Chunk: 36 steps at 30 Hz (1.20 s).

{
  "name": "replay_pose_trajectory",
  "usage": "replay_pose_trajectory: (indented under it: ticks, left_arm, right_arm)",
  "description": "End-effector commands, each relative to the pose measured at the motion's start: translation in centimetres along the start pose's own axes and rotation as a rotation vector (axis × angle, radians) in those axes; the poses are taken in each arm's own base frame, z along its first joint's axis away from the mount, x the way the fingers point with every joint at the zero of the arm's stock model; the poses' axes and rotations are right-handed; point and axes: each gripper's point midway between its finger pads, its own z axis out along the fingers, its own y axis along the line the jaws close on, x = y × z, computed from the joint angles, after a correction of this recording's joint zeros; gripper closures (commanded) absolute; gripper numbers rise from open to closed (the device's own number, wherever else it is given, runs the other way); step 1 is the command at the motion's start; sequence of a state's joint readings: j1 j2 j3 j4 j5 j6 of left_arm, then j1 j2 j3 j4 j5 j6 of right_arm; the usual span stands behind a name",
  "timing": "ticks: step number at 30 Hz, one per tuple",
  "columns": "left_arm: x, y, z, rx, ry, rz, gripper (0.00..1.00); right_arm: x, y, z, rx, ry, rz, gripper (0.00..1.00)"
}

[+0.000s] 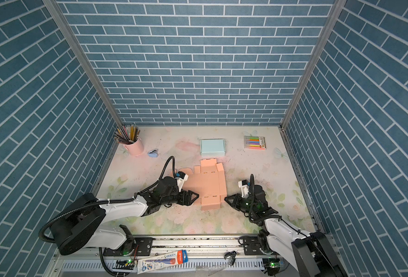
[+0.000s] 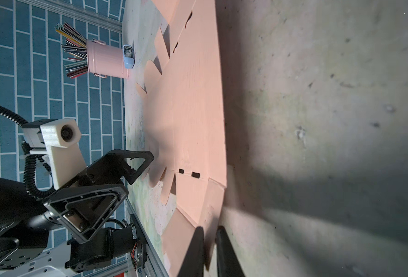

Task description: Fold the paper box

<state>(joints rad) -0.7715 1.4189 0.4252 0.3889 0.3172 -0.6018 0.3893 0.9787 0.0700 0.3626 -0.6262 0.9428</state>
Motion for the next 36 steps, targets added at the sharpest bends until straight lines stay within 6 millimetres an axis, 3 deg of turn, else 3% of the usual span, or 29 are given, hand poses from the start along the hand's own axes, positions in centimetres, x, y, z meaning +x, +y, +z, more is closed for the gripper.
replay_pose_trajectory:
  ticks: [1,12,21,36]
  left_arm:
    - [0.7,0.7,0.5,-0.005,0.011,0.002,0.12]
    - [1.5,1.9,0.8,-0.026,0.029,-0.013,0.12]
    - [1.7,1.8,0.8,-0.018,0.032,-0.015,0.12]
    - [1.9,1.9,0.8,-0.018,0.034,-0.019,0.12]
  right_arm:
    - [-0.3,-0.3,0.1,0.027,-0.010,0.008,0.84]
    - [-1.7,-1.1,0.3,0.109,-0.011,-0.032,0.73]
    - [-5.3,-1.3,-0.8,0.249,-0.069,-0.143,0.57]
    - [-9.1,-1.3,3.0,0.190,0.044,-0.218,0.50]
